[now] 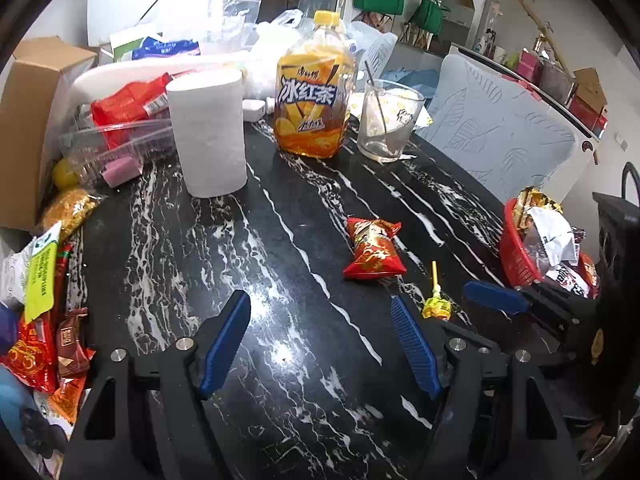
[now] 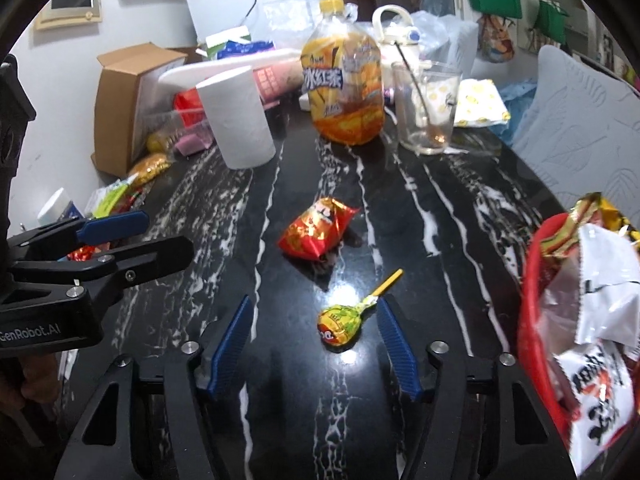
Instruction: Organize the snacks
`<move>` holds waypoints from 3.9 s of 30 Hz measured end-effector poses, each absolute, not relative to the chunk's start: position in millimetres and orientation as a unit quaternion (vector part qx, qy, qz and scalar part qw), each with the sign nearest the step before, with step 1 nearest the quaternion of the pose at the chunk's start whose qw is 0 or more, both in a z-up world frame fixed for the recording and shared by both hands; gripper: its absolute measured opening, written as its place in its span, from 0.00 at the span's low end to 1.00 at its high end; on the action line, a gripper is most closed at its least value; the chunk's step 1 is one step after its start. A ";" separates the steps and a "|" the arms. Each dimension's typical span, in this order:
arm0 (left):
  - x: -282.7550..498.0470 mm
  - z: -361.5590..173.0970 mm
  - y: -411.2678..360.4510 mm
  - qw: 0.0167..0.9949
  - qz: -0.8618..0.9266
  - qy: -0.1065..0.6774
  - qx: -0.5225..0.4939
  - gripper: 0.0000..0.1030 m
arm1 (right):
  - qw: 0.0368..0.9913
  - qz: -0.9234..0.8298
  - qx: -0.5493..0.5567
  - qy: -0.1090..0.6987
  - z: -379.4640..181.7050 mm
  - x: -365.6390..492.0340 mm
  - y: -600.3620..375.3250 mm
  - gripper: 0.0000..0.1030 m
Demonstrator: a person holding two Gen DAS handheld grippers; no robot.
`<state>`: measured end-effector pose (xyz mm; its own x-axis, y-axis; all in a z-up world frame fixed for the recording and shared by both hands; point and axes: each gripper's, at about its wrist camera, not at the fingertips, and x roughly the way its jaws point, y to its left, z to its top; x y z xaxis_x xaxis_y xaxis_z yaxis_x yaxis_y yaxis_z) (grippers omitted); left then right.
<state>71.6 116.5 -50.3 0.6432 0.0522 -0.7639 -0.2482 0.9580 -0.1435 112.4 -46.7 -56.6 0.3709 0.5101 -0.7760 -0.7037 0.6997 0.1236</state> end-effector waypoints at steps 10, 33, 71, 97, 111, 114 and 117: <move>95.0 -66.7 119.5 0.891 0.064 0.430 -0.132 0.70 | 0.809 0.367 -0.137 0.439 -74.6 126.4 -37.2 0.19; 160.2 -90.6 87.7 0.885 -0.013 0.456 -0.094 0.23 | 0.811 0.350 -0.113 0.454 -77.5 151.9 -55.8 0.19; 116.0 -83.5 84.2 0.877 0.017 0.467 -0.112 0.12 | 0.793 0.357 -0.063 0.490 -78.0 99.4 -99.8 0.56; 165.7 -96.7 103.6 0.876 0.042 0.453 -0.158 1.00 | 0.821 0.348 -0.070 0.448 -69.2 137.7 -81.3 0.23; 155.3 -100.9 86.4 0.872 0.006 0.473 -0.130 0.28 | 0.823 0.345 -0.072 0.446 -69.6 138.1 -81.7 0.23; 146.5 -95.2 86.9 0.873 0.008 0.470 -0.132 0.28 | 0.823 0.345 -0.070 0.446 -67.1 135.2 -83.0 0.23; 135.4 -87.1 86.2 0.875 0.009 0.465 -0.133 0.28 | 0.826 0.343 -0.070 0.441 -63.0 130.0 -85.0 0.23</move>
<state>135.4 86.2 -87.1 0.5672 -0.1076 -0.8165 -0.1402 0.9643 -0.2245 130.0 -85.0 -63.0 0.3757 0.5044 -0.7775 -0.6284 0.7553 0.1863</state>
